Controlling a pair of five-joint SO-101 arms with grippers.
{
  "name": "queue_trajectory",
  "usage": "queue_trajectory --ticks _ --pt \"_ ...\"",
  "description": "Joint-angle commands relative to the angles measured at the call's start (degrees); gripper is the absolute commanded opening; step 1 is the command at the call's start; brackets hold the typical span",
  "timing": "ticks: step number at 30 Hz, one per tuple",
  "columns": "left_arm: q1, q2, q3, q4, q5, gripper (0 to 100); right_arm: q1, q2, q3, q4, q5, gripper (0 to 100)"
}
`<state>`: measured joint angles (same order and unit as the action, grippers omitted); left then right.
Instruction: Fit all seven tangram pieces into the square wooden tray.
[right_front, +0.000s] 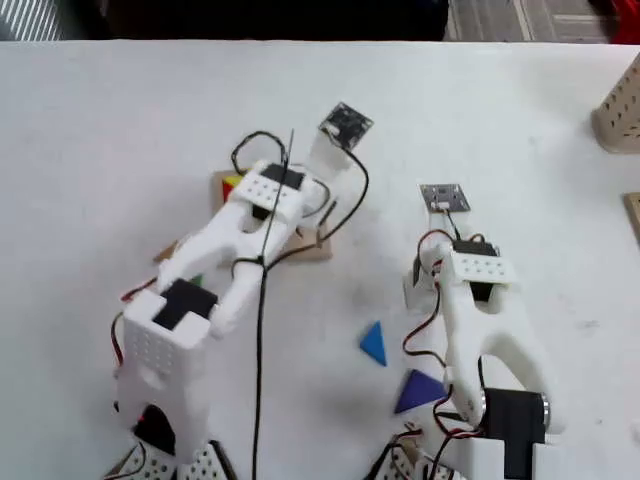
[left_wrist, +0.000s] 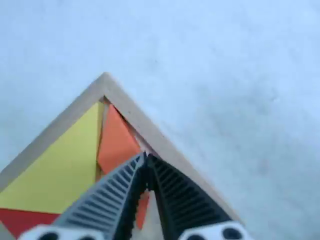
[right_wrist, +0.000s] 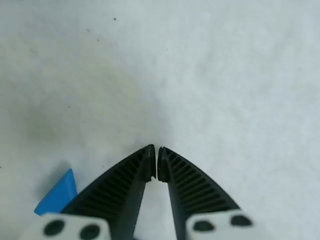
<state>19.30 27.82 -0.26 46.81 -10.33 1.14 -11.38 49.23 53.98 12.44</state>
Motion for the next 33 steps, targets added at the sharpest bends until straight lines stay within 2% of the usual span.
queue_trajectory --ticks 1,4,9,14,18,23,27,33 --pt "-0.2 -0.8 -8.2 5.3 2.1 2 -0.5 -2.2 -0.4 -0.7 0.6 2.5" --pt "-0.7 -0.8 -12.1 9.8 4.7 2 -0.5 -2.2 -0.4 -0.7 0.6 2.5" --pt "-2.7 -0.9 -15.2 16.7 5.2 2 -0.5 -2.2 -0.5 -0.7 0.6 2.5" --pt "-7.0 -0.9 -13.0 17.3 4.8 2 -0.4 -2.3 -0.5 -0.7 0.6 2.5" --pt "-7.7 -0.9 -7.9 17.1 4.7 2 -0.4 -2.3 -0.5 -0.7 0.6 2.5" --pt "-6.9 -0.9 0.6 9.4 4.7 2 -0.4 -2.5 -0.5 -0.7 1.3 2.5" --pt "-8.9 -0.3 2.2 1.6 5.0 2 -0.3 -2.5 -0.4 -0.6 2.1 2.5" --pt "-7.1 -0.2 2.2 -0.7 5.2 2 -0.3 -2.6 -0.4 -0.5 2.2 2.5"
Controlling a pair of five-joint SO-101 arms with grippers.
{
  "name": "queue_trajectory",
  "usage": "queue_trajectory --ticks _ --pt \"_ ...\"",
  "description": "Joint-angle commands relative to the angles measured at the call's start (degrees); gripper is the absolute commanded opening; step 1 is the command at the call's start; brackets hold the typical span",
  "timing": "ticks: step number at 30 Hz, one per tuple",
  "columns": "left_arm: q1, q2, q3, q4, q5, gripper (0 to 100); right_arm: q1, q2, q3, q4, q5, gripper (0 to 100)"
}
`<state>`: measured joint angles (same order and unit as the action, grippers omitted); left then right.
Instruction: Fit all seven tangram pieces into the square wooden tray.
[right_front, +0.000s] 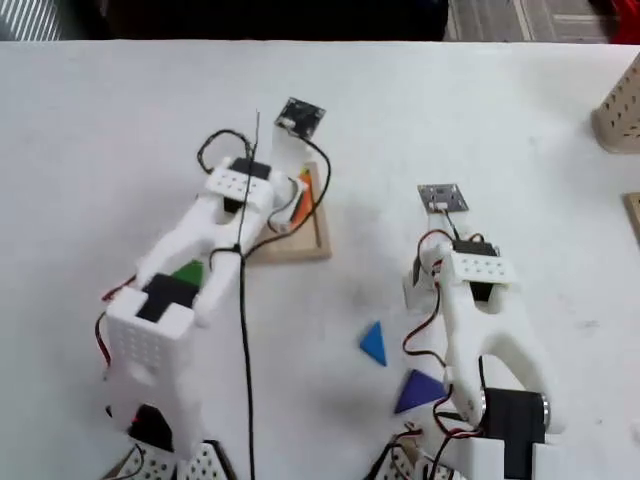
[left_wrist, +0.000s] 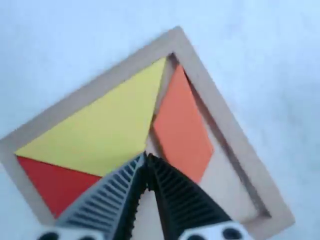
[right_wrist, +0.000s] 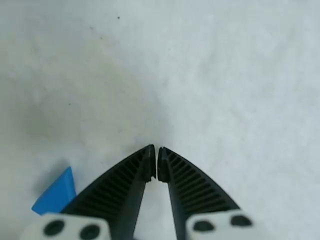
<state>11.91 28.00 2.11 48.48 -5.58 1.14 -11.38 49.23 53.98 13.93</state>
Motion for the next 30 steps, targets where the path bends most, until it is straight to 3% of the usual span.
queue_trajectory --ticks 1,8,21,30 --pt "0.7 -0.4 -0.2 -2.4 0.4 2 -0.3 -2.6 -0.4 -0.5 0.7 2.5" --pt "4.4 -0.4 -0.1 -1.8 0.5 2 -0.2 -2.6 -0.4 -0.6 0.7 2.5" --pt "3.8 -1.5 -0.9 -2.0 0.6 2 -0.2 -2.7 -0.4 -0.7 0.9 2.5" --pt "5.9 -14.6 4.8 -1.0 4.9 2 -0.2 -2.5 -0.4 -0.7 0.9 2.5"
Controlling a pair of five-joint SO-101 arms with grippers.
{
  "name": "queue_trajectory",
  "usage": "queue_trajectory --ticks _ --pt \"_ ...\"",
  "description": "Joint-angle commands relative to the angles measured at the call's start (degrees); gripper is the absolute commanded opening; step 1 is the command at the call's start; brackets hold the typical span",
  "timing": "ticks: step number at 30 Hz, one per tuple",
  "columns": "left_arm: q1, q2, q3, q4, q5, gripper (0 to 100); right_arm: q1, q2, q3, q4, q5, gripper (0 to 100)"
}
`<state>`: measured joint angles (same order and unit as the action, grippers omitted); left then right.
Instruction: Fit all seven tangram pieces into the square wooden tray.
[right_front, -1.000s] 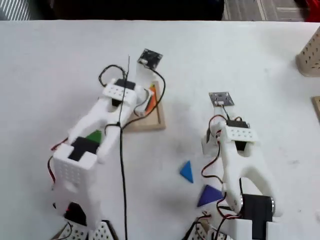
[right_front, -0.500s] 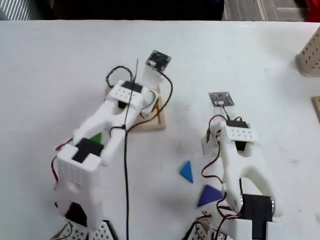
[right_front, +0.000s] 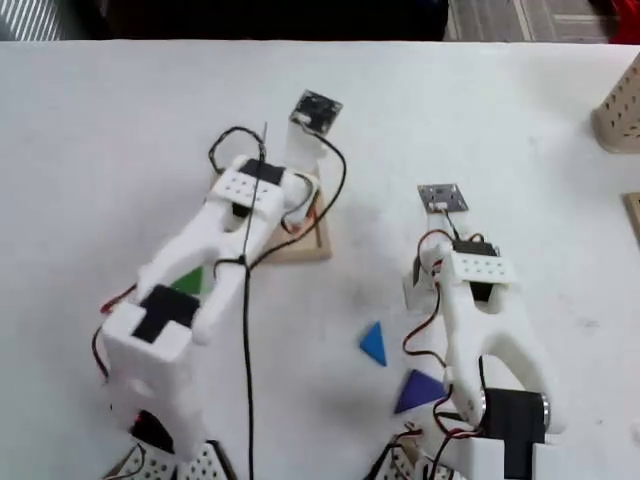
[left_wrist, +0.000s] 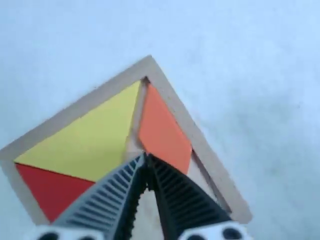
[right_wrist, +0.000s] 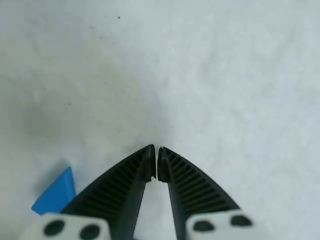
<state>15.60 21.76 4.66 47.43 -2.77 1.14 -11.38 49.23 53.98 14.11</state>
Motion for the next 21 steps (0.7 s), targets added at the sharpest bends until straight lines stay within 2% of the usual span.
queue_trajectory --ticks 1,6,9,13,21 --pt "3.1 -9.6 3.7 0.0 2.1 2 -0.2 -2.5 -0.4 -0.7 0.7 2.5" --pt "9.0 -10.5 9.0 -0.4 2.1 2 -0.2 -2.4 -0.4 -0.7 0.7 2.5" --pt "10.4 -8.8 10.9 -3.3 2.1 2 -0.2 -2.4 -0.4 -0.7 0.7 2.5" --pt "8.4 -4.5 10.2 -5.5 2.3 2 -0.2 -2.5 -0.4 -0.7 0.7 2.5" --pt "4.8 3.1 0.3 -2.3 2.3 2 -0.2 -2.6 -0.4 -0.7 0.8 2.5"
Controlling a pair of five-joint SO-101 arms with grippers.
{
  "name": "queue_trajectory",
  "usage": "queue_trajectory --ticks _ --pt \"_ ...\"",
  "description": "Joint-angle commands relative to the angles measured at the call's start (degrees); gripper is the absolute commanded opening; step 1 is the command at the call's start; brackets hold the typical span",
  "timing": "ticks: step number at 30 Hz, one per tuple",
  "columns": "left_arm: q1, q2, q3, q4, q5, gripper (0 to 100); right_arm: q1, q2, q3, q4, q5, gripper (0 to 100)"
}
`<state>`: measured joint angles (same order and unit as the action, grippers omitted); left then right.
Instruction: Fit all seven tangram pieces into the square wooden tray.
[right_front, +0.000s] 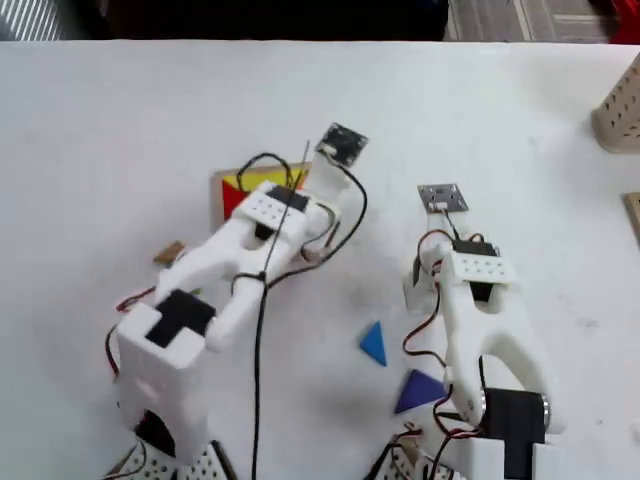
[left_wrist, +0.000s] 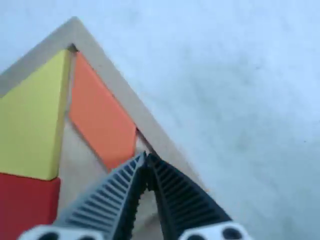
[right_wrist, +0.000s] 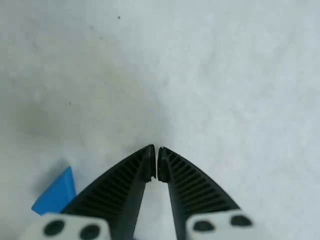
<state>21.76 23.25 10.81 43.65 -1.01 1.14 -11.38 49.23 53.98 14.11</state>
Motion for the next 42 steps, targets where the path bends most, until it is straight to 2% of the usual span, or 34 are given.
queue_trajectory --ticks 1,12,19,27,33,37,39,42 --pt "-1.4 2.4 -6.9 1.8 0.4 2 -0.2 -2.6 -0.4 -0.7 0.8 2.5" --pt "-2.0 7.6 -14.6 2.2 0.4 2 -0.3 -2.5 -0.4 -0.7 0.8 2.5" --pt "-1.4 6.4 -16.4 4.1 0.4 2 -0.3 -2.4 -0.4 -0.7 0.8 2.5" --pt "-0.9 -4.3 -17.7 14.1 0.4 2 -0.3 -2.4 -0.4 -0.7 0.8 2.5" --pt "-1.5 -15.9 -9.0 17.5 0.4 2 -0.3 -2.2 -0.4 -0.7 0.8 2.5" --pt "-3.6 -23.2 3.8 12.7 0.4 2 -0.3 -2.2 -0.4 -0.7 0.8 2.5" --pt "-4.8 -24.6 11.0 6.0 0.4 2 -0.3 -2.2 -0.4 -0.7 0.8 2.5" --pt "-7.1 -23.5 20.5 -8.7 1.0 2 -0.3 -2.2 -0.4 -0.7 0.7 2.5"
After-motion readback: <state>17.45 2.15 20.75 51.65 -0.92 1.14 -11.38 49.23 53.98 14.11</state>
